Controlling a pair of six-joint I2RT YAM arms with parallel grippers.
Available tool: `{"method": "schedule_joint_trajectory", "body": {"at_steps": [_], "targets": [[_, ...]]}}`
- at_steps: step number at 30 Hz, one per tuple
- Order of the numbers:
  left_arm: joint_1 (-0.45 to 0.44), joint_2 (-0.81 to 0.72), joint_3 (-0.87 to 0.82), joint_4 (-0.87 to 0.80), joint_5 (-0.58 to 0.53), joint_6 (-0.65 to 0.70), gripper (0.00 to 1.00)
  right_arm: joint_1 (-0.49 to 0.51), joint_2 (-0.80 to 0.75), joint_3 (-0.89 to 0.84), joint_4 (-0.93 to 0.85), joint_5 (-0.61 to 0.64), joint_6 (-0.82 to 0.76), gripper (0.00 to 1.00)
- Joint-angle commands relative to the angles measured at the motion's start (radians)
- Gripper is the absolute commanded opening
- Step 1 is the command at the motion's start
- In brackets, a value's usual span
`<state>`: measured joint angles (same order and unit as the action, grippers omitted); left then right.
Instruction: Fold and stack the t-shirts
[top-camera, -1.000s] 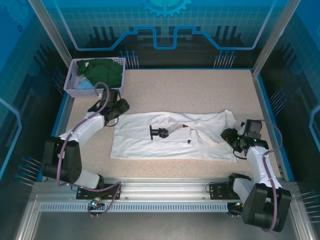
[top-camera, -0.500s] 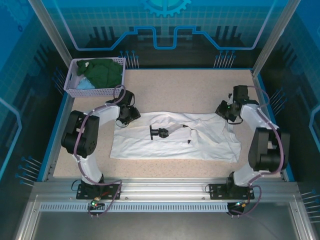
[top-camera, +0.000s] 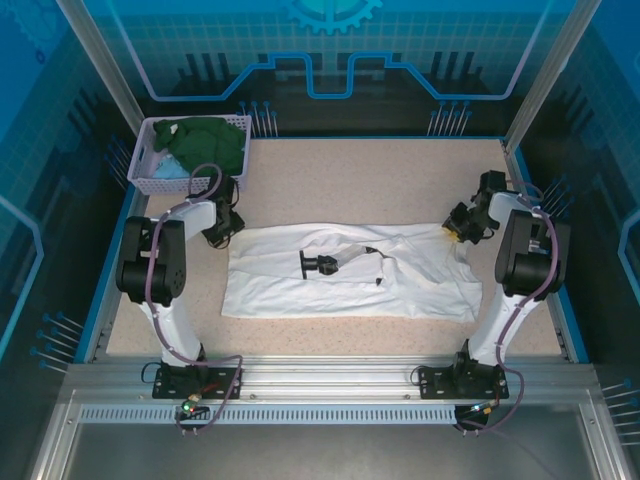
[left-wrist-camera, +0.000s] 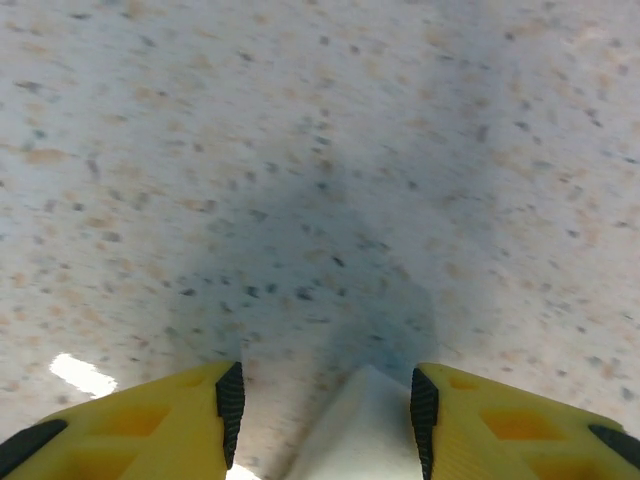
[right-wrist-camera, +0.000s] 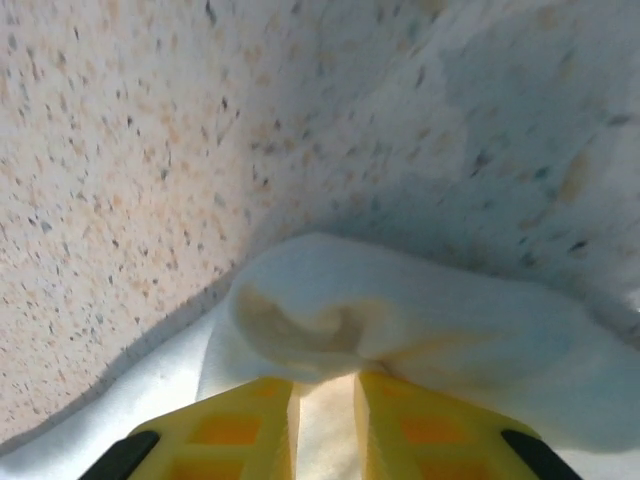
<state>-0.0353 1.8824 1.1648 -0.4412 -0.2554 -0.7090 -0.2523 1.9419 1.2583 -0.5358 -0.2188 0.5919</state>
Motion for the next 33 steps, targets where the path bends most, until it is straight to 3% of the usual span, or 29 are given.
{"method": "schedule_joint_trajectory", "body": {"at_steps": [1, 5, 8, 10, 14, 19, 26, 33], "targets": [[-0.005, -0.004, 0.018, -0.057, -0.057, -0.019, 0.50, -0.083, 0.011, -0.023, 0.040, -0.042, 0.078, 0.26], [-0.012, -0.044, 0.032, -0.062, -0.029, -0.016, 0.53, -0.111, -0.066, -0.072, 0.104, -0.092, 0.118, 0.37], [-0.087, -0.122, 0.057, -0.056, -0.041, 0.017, 0.62, -0.079, -0.167, -0.109, 0.113, -0.087, 0.119, 0.39], [-0.171, -0.162, 0.103, -0.070, -0.047, 0.045, 0.67, -0.029, -0.263, -0.156, 0.129, -0.058, 0.103, 0.42], [-0.313, -0.129, 0.230, -0.126, 0.063, 0.053, 0.71, 0.128, -0.359, -0.204, 0.130, -0.036, 0.042, 0.51], [-0.433, -0.018, 0.310, -0.073, 0.239, -0.006, 0.70, 0.285, -0.281, -0.129, 0.053, -0.021, -0.073, 0.54], [-0.514, 0.223, 0.490, -0.049, 0.401, -0.005, 0.65, 0.345, -0.138, -0.032, -0.054, -0.046, -0.142, 0.57], [-0.517, 0.337, 0.561, -0.106, 0.322, 0.052, 0.65, 0.396, -0.069, 0.036, -0.104, 0.007, -0.161, 0.52]]}}
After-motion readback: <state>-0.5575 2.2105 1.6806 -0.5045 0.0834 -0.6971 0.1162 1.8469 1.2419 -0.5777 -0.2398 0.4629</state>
